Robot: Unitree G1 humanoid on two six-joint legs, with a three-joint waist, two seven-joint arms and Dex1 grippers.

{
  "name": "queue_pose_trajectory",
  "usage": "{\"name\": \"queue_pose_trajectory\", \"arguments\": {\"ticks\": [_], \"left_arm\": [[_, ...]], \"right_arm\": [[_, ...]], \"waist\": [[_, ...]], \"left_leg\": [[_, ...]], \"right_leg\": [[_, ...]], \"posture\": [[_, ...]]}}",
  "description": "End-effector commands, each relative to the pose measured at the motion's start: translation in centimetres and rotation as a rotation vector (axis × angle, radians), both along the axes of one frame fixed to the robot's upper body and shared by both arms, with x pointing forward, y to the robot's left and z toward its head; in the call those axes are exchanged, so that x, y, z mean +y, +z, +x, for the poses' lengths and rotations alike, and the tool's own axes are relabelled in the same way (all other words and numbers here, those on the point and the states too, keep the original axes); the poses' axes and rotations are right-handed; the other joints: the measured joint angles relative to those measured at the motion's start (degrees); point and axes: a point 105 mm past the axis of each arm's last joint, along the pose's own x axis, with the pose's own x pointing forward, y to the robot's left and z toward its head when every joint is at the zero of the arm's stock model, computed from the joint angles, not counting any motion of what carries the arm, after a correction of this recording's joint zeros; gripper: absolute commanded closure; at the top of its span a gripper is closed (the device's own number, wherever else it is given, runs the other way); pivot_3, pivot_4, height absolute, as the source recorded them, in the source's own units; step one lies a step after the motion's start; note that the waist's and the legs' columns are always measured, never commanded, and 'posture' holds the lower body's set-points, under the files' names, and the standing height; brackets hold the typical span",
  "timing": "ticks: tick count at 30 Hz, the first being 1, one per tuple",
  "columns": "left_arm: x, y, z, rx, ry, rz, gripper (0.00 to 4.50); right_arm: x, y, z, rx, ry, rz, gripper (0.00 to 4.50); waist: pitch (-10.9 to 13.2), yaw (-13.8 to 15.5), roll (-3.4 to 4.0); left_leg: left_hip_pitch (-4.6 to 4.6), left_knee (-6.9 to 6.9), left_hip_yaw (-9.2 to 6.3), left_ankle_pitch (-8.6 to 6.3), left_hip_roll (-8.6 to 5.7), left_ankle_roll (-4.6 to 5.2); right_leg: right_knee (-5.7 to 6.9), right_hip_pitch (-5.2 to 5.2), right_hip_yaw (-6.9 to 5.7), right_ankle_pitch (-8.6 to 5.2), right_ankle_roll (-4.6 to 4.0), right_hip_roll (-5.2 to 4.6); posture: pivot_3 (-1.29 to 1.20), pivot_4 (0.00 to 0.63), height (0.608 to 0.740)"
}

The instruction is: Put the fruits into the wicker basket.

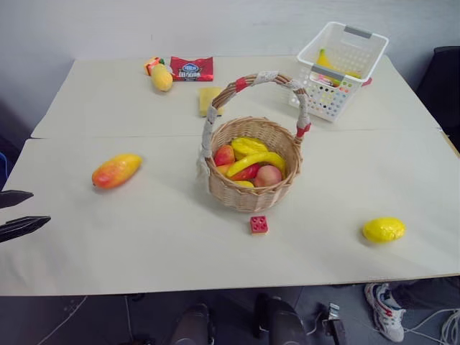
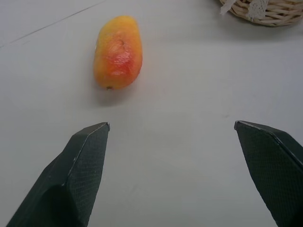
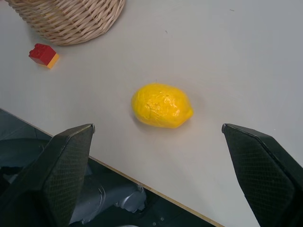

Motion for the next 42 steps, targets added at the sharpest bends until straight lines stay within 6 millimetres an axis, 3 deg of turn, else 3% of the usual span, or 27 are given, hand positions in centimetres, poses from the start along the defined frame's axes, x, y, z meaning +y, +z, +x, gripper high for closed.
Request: {"name": "queue_pose_trajectory", "arguments": {"ticks": [1, 17, 22, 25, 30, 32, 36, 42], "left_arm": [[0.1, 0.6, 0.0, -0.023, -0.007, 0.022, 0.06], [-0.2, 0.6, 1.4, -0.041, -0.016, 0.051, 0.06], [-1.9, 1.1, 1.8, -0.040, -0.083, 0.016, 0.06], [-5.2, 1.6, 1.6, -0.028, -0.218, -0.007, 0.06], [-12.6, 1.6, 0.2, 0.043, -0.558, -0.004, 0.06], [-14.0, 1.4, -0.3, 0.059, -0.622, 0.018, 0.06], [-17.6, 1.0, -1.3, 0.071, -0.833, 0.064, 0.06], [-19.8, 0.4, -1.1, 0.061, -0.937, 0.104, 0.06]], "right_arm": [[0.1, 0.1, -0.2, -0.003, 0.009, 0.007, 0.00], [-0.3, -1.0, 0.8, -0.008, -0.036, -0.071, 0.00], [1.3, 0.0, 1.7, -0.036, 0.034, -0.072, 0.00], [4.5, 0.8, 2.6, -0.043, 0.174, -0.059, 0.00], [12.9, 0.5, 4.8, -0.092, 0.511, -0.077, 0.00], [14.5, 0.2, 5.2, -0.109, 0.571, -0.099, 0.00], [20.1, -1.3, 7.8, -0.192, 0.748, -0.097, 0.00], [23.7, -4.2, 11.5, -0.221, 0.840, -0.144, 0.00]], "waist": [[0.0, 0.0, 0.00], [0.0, -1.1, 0.00], [0.0, -1.3, 0.00], [0.0, -1.4, -0.01], [0.0, -1.6, -0.02], [0.0, -1.4, -0.02], [0.0, -1.4, -0.17], [0.0, -1.4, -0.19]], "left_leg": [[0.00, 0.00, 0.00, 0.00, 0.01, 0.00], [0.09, 0.00, 0.27, 0.02, -0.07, 0.05], [0.12, 0.01, 0.31, 0.04, -0.09, 0.06], [0.15, 0.04, 0.34, 0.06, -0.09, 0.06], [0.44, 0.04, 0.53, 0.08, -0.02, -0.05], [0.50, 0.04, 0.57, 0.10, 0.00, -0.15], [0.55, 0.07, 0.69, 0.24, -0.04, -0.26], [0.67, 0.17, 0.86, 0.32, -0.15, -0.15]], "right_leg": [[0.01, 0.00, 0.00, 0.00, 0.00, 0.01], [0.31, -0.06, 0.20, 0.00, 0.00, 0.22], [0.39, -0.08, 0.26, 0.01, 0.01, 0.21], [0.48, -0.07, 0.34, 0.01, 0.02, 0.18], [0.66, -0.02, 0.70, 0.02, 0.02, 0.12], [0.74, -0.03, 0.95, 0.00, 0.00, 0.14], [0.79, -0.11, 0.94, -0.05, -0.09, 0.46], [1.06, -0.11, 1.04, -0.04, -0.08, 0.41]], "posture": [[0.00, 0.150, 0.740], [0.00, 0.150, 0.740], [0.00, 0.150, 0.740], [0.00, 0.150, 0.740], [0.00, 0.150, 0.740], [0.00, 0.150, 0.740], [0.00, 0.150, 0.740], [0.00, 0.150, 0.740]]}}
